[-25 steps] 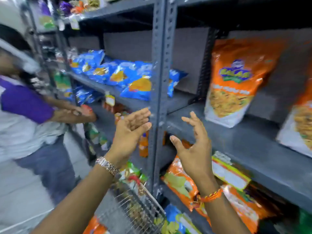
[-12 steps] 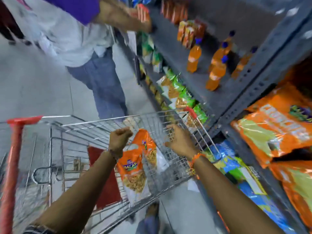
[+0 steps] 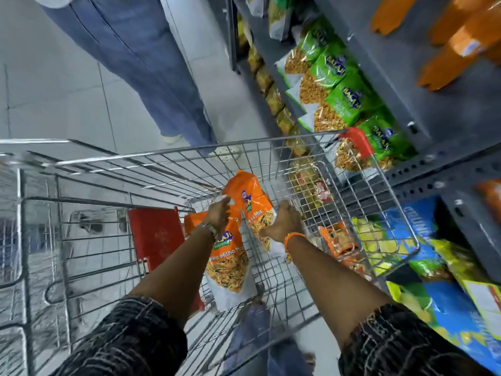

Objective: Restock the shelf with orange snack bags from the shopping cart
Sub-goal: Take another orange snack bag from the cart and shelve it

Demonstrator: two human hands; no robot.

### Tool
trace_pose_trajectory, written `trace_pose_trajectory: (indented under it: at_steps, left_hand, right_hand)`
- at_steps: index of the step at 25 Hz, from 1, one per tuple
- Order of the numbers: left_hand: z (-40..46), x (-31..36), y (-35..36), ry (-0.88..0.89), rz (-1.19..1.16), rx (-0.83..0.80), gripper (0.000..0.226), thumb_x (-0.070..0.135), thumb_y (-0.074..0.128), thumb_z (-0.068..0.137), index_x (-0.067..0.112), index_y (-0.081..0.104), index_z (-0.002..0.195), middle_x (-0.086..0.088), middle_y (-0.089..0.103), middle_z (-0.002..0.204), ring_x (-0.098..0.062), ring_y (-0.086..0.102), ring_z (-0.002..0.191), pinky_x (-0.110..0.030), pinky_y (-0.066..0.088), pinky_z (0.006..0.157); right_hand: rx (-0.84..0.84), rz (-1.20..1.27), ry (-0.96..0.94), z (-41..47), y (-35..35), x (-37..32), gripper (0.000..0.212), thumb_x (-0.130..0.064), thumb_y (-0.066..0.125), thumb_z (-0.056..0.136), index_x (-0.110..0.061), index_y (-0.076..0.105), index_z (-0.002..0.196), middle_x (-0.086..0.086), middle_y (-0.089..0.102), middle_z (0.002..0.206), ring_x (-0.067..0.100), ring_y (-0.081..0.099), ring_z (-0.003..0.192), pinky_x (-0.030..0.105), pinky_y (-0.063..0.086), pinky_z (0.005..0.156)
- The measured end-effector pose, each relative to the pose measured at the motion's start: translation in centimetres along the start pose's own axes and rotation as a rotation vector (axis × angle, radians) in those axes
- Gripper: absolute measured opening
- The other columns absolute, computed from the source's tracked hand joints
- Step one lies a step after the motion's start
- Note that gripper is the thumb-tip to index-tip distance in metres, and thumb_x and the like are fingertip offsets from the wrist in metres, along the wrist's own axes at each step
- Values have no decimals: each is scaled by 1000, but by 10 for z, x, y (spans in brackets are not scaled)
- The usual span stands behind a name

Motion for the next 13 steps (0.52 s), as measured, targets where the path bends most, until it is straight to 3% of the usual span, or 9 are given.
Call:
trace_pose_trajectory:
  at_steps: [5, 6, 8, 9, 11, 12, 13]
  left_hand:
    - [46, -16, 13, -106, -65, -18, 19, 30, 47, 104, 19, 57, 92, 0, 42, 78, -13, 36, 64, -27, 30, 59]
    - [49, -19, 16, -119, -95, -44, 16, 29, 45, 105, 20, 59, 105, 0, 37, 75, -12, 32, 61, -25, 26, 56]
    - [53, -26, 19, -146, -125, -60, 35, 25, 39, 107, 12, 50, 138, 1, 29, 71, -12, 25, 58, -23, 20, 54]
    - [52, -28, 19, -142, -120, -64, 33, 25, 39, 107, 16, 52, 136, 1, 29, 71, -11, 25, 57, -23, 19, 55]
    - [43, -31, 22, -146, -112, -92, 20, 27, 41, 106, 19, 59, 102, -2, 40, 76, -12, 39, 58, -22, 30, 57]
    - [38, -32, 24, -140, -101, -129, 22, 29, 42, 106, 18, 58, 97, -6, 51, 86, -15, 53, 70, -25, 43, 68]
    - [33, -34, 25, -118, -102, -159, 24, 30, 42, 106, 15, 61, 104, -5, 58, 102, -18, 59, 90, -32, 49, 89]
  right_hand:
    - [63, -110, 23, 19, 32, -2, 115, -42, 94, 50, -12, 33, 144, 16, 55, 133, 41, 52, 126, 55, 53, 93]
    - [68, -123, 17, 21, 34, -1, 108, -39, 93, 53, -13, 37, 141, 16, 58, 128, 41, 57, 121, 55, 55, 89]
    - [84, -133, 4, 23, 33, 2, 86, -34, 93, 55, -14, 51, 127, 16, 66, 116, 40, 67, 107, 49, 60, 81]
    - [86, -129, -6, 23, 29, 4, 76, -33, 93, 54, -14, 58, 119, 15, 69, 110, 38, 70, 100, 46, 61, 77]
    - [81, -100, -50, 19, 19, 10, 63, -32, 93, 51, -14, 68, 105, 13, 74, 103, 34, 73, 91, 43, 62, 72]
    - [71, -68, -79, 15, 13, 14, 60, -32, 93, 49, -13, 71, 102, 13, 76, 100, 32, 74, 88, 42, 62, 72]
    - [55, -16, -104, 10, 7, 18, 61, -32, 93, 47, -12, 73, 101, 12, 77, 99, 30, 75, 86, 41, 62, 73]
Point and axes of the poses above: each hand's wrist, its own z-axis towards the middle knuckle, its own y-axis out of the palm, x = y × z, the point moved 2 cm from there along z, towards the middle knuckle
